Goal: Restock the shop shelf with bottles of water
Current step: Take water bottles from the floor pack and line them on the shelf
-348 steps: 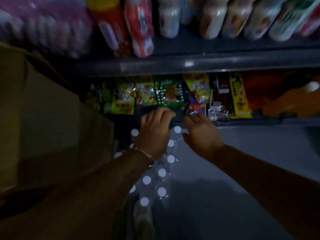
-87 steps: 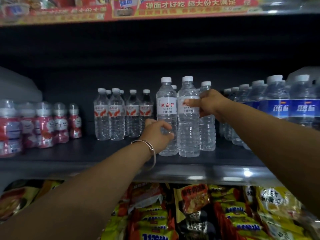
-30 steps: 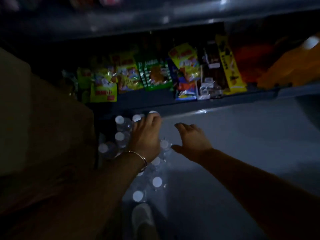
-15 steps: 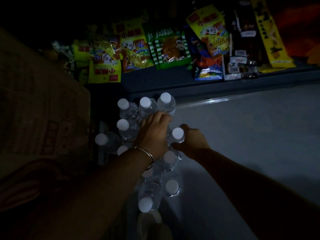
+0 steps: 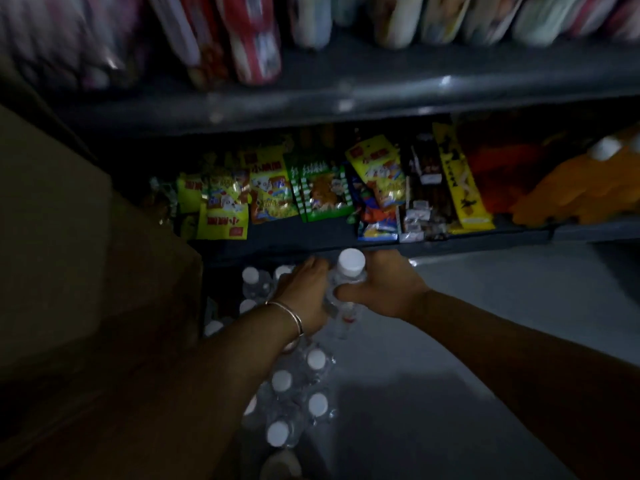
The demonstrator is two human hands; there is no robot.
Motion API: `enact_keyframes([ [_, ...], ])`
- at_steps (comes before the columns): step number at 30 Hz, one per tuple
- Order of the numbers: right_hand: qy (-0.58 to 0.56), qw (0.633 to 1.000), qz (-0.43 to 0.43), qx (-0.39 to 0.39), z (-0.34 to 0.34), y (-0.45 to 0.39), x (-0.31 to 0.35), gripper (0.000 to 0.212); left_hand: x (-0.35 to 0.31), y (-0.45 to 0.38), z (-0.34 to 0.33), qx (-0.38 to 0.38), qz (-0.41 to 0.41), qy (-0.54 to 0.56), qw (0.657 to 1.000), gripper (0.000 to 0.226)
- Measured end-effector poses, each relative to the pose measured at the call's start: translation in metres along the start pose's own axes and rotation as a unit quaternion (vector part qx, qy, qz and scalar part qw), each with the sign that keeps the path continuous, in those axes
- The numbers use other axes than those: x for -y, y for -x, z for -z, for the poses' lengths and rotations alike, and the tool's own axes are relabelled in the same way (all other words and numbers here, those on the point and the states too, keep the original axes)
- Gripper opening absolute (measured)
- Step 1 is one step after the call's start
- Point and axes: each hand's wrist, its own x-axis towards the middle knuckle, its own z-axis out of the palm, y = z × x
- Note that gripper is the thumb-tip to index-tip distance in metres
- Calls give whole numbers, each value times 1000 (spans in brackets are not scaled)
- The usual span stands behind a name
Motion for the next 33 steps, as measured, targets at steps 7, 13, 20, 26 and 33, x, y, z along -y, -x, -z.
enact_keyframes([
  [7,19,996,84,-29,159,53,138,28,-92,70,164,34,-69,114,991,64],
  [13,37,987,138,-74,289,103,271,32,-164,151,309,37,-104,231,967,54],
  [20,-1,979,146,-139,410,157,406,43,-232,246,437,-90,-125,228,961,90],
  [26,-41,975,157,-151,488,193,509,45,-267,313,535,-215,-152,215,940,73],
  [33,-22,964,246,-97,570,220,626,58,-291,384,667,-296,-179,205,916,49],
])
